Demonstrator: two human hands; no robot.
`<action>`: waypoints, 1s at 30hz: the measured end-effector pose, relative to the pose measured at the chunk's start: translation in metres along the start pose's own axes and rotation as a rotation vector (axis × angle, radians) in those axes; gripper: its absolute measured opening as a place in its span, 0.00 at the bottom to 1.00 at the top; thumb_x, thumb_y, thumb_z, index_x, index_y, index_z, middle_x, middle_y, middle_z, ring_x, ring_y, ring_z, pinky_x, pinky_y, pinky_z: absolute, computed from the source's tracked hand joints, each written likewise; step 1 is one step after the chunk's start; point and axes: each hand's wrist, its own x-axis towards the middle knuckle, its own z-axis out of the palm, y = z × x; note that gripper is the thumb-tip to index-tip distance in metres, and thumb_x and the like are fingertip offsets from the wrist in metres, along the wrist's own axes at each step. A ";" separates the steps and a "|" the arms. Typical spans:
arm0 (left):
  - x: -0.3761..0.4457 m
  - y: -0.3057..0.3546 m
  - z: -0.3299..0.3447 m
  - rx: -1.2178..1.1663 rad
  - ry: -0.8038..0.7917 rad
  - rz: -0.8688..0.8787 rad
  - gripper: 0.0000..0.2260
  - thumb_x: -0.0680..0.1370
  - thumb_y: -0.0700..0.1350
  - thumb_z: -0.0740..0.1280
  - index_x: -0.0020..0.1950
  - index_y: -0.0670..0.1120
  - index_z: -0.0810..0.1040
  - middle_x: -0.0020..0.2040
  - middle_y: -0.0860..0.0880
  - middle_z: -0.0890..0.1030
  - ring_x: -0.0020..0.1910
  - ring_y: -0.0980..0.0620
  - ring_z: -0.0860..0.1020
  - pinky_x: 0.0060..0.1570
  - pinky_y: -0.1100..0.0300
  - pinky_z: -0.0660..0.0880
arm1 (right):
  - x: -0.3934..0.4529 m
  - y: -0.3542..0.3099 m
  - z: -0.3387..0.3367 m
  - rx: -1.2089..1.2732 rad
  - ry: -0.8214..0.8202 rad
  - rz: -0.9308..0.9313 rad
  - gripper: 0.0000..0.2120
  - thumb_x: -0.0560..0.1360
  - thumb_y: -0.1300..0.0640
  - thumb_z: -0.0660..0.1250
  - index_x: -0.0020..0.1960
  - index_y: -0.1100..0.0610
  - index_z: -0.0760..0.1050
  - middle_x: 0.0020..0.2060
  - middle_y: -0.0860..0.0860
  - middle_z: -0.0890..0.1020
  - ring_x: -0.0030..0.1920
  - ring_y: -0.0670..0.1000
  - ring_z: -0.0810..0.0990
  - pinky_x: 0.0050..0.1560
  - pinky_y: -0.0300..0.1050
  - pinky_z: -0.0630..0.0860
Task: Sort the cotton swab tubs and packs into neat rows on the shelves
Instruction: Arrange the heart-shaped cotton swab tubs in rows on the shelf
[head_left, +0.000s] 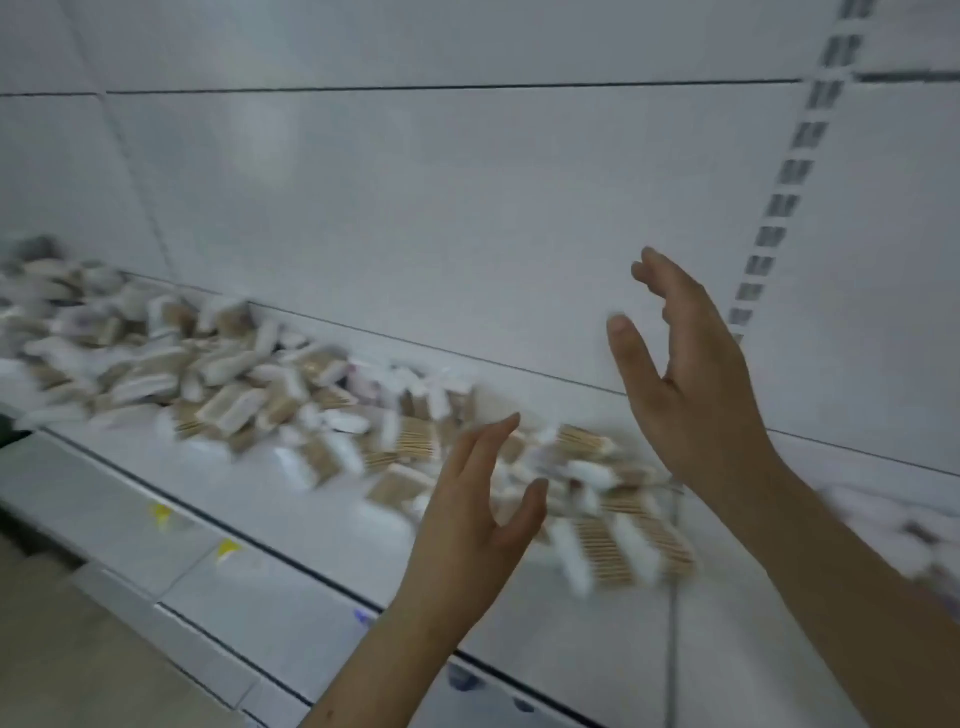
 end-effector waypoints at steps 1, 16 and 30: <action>-0.002 -0.013 -0.020 0.006 0.011 -0.015 0.24 0.78 0.59 0.64 0.74 0.58 0.67 0.67 0.62 0.70 0.67 0.61 0.71 0.61 0.64 0.74 | 0.004 -0.017 0.022 0.016 -0.010 -0.022 0.29 0.82 0.41 0.55 0.78 0.53 0.58 0.72 0.46 0.69 0.73 0.43 0.66 0.73 0.47 0.64; 0.001 -0.179 -0.270 0.127 0.204 -0.188 0.20 0.79 0.55 0.66 0.71 0.58 0.70 0.64 0.63 0.70 0.65 0.63 0.71 0.56 0.72 0.72 | 0.092 -0.197 0.293 0.171 -0.117 -0.193 0.28 0.83 0.42 0.54 0.78 0.55 0.59 0.72 0.48 0.69 0.72 0.45 0.67 0.72 0.53 0.66; 0.091 -0.328 -0.368 0.278 0.291 -0.336 0.20 0.79 0.52 0.69 0.70 0.56 0.71 0.63 0.61 0.71 0.64 0.62 0.71 0.61 0.64 0.73 | 0.195 -0.155 0.494 0.101 -0.339 -0.134 0.29 0.82 0.38 0.52 0.78 0.53 0.59 0.73 0.51 0.66 0.70 0.52 0.70 0.67 0.59 0.71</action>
